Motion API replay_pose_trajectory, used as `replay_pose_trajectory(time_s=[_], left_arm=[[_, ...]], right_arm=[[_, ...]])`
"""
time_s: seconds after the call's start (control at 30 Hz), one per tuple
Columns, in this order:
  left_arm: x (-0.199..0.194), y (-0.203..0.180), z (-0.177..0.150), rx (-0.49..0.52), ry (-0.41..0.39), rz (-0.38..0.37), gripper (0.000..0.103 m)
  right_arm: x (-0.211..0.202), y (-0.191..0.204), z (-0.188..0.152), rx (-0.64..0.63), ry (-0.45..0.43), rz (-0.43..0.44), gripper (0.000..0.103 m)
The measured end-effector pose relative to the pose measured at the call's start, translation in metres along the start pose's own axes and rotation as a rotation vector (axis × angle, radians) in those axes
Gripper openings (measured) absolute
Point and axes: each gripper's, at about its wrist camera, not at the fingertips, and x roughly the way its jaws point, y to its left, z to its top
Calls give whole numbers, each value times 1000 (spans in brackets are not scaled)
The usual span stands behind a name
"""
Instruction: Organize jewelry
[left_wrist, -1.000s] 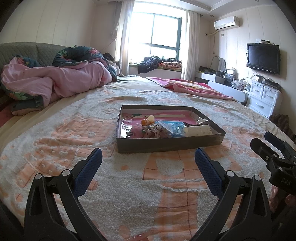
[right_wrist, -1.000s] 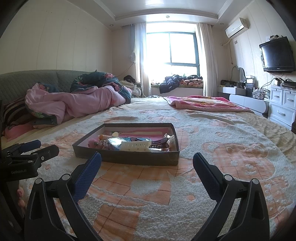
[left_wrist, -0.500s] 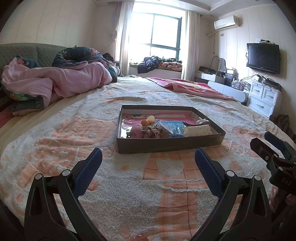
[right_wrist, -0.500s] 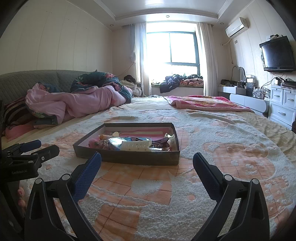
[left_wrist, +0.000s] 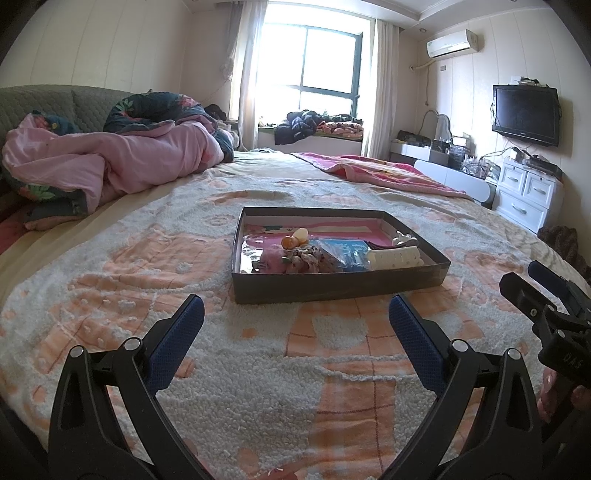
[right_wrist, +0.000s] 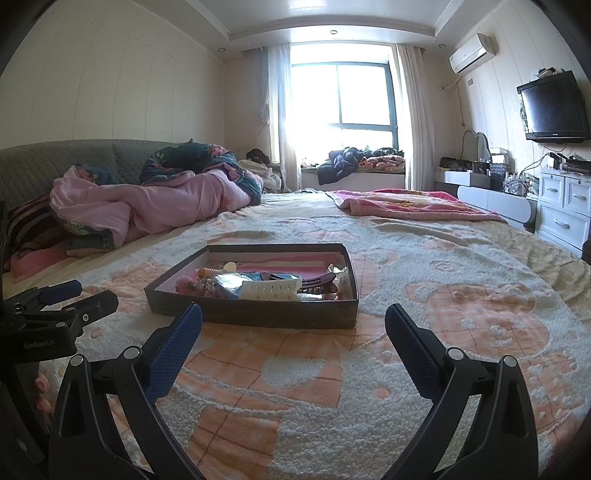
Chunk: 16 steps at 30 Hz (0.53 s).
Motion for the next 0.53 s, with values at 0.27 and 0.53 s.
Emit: replay_pose_trajectory(time_s=[0.27,0.53], left_arm=[[7,12,2,-23,30,78,92],[61,119,39,-177,119,264,92]], right_arm=[[6,-8,1,35,26,-17,97],[94,-135,32,302,314,-288,96]])
